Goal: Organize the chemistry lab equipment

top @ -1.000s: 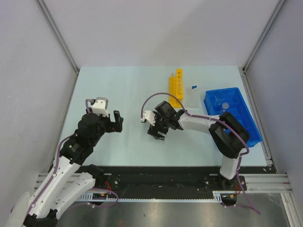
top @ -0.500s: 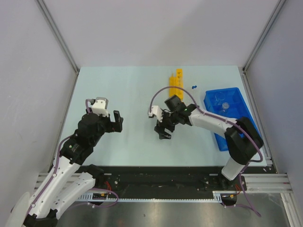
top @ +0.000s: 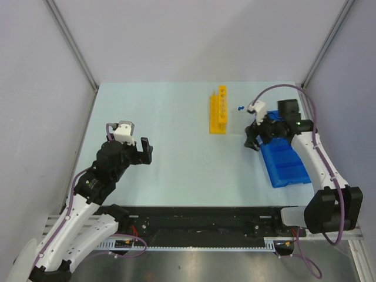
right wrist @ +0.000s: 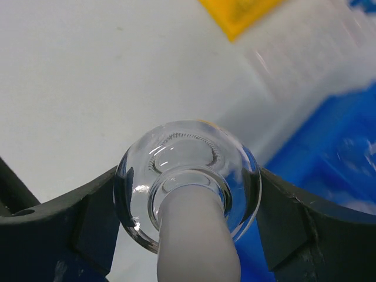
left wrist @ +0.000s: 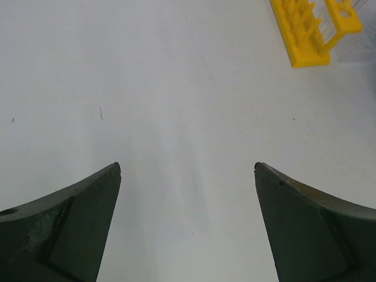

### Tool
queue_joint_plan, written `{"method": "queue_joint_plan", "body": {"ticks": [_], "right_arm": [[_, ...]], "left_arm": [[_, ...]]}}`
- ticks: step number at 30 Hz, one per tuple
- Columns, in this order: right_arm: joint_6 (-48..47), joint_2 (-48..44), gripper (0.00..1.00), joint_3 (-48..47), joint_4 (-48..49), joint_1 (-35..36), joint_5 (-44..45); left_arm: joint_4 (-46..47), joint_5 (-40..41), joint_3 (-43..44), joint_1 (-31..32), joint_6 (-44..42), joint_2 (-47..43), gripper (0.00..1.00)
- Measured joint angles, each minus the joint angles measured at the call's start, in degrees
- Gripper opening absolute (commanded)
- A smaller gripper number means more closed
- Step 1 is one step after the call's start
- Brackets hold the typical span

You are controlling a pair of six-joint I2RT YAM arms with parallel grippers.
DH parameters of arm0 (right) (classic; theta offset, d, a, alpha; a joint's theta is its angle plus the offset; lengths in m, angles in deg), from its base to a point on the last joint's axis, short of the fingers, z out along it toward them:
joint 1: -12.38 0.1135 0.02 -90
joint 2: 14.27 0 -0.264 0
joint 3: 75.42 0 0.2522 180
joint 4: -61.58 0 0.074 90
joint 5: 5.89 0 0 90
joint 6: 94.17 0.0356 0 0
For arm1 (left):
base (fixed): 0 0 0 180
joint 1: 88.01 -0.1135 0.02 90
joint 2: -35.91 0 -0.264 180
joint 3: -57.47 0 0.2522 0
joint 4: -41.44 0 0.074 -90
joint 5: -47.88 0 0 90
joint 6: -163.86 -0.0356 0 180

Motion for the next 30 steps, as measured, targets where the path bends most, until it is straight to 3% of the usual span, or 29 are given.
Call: {"method": "queue_joint_plan", "body": {"ticks": [6, 12, 30], "right_arm": [[0.81, -1.11, 0.41, 0.00, -3.58, -18.71, 0.90], [1.99, 0.83, 0.41, -0.02, -3.91, -30.73, 2.14], [5.14, 11.26, 0.43, 6.36, 2.54, -33.33, 6.38]], "left_arm": [[0.00, -0.02, 0.00, 0.00, -0.15, 0.00, 1.00], [0.00, -0.09, 0.00, 0.00, -0.15, 0.00, 1.00], [0.02, -0.31, 0.00, 0.00, -0.17, 0.07, 1.00]]}}
